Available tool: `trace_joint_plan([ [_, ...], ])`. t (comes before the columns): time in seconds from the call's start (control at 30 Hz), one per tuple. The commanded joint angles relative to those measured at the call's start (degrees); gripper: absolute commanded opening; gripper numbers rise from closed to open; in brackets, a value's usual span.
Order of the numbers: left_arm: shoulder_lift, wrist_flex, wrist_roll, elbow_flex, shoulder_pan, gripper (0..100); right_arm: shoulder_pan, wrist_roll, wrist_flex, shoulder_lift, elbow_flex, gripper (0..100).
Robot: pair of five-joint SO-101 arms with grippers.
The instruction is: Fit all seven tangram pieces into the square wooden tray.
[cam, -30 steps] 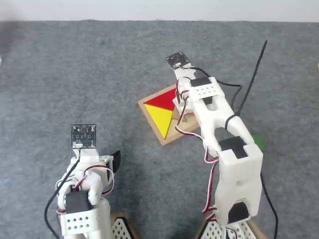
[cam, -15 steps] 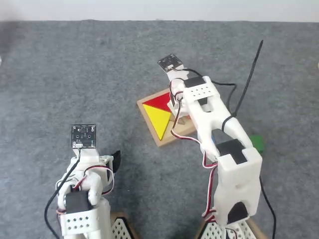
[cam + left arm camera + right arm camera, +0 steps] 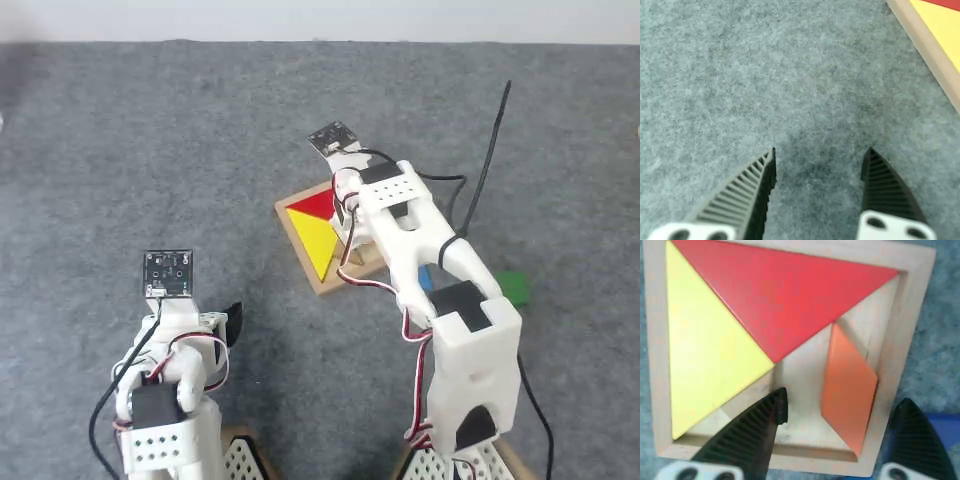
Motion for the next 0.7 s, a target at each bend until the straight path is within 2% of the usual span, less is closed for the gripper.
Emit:
trace_joint_plan([
  [0.0, -1.23, 0.26, 0.44, -1.27, 0.09, 27, -0.22, 0.7, 0.04, -1.45, -0.62, 24.8],
  [0.13, -1.23, 0.26, 0.44, -1.27, 0.09, 27, -0.22, 0.44, 0.04, -1.45, -1.32, 19.0],
  [0.67, -1.23, 0.26, 0.44, -1.27, 0.09, 27, -0.22, -3.43, 0.66, -5.85, -1.32, 18.7],
])
